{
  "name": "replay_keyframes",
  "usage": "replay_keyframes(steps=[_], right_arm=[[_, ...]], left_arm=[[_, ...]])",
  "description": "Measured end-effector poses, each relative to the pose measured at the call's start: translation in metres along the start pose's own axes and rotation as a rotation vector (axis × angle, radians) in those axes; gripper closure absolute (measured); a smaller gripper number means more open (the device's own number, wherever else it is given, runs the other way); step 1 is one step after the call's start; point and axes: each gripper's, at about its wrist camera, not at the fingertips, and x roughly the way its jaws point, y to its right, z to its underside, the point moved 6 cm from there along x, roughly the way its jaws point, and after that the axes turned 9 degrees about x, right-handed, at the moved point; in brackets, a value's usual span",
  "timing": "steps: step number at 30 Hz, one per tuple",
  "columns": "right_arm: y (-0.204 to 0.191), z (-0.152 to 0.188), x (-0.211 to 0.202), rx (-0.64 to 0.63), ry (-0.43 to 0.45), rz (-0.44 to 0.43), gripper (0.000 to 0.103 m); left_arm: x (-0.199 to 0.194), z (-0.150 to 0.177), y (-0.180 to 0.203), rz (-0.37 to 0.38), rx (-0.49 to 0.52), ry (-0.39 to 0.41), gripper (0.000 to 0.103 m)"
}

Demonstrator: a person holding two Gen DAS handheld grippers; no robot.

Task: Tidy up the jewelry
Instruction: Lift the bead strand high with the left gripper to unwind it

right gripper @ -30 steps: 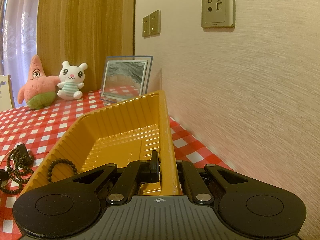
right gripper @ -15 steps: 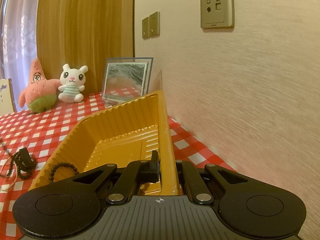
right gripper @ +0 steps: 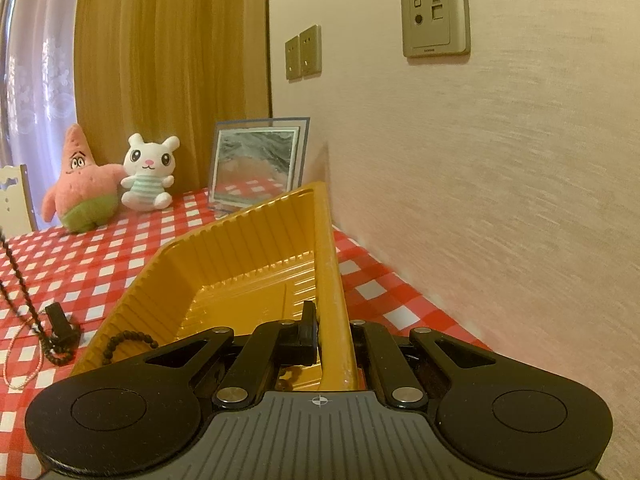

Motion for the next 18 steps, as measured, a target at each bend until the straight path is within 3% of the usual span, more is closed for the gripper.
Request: replay_keyframes(steps=[18], right_arm=[[0.000, -0.001, 0.003, -0.001, -0.005, -0.013, 0.099]], left_arm=[[-0.013, -0.096, 0.051, 0.112, 0.033, 0.190, 0.097]])
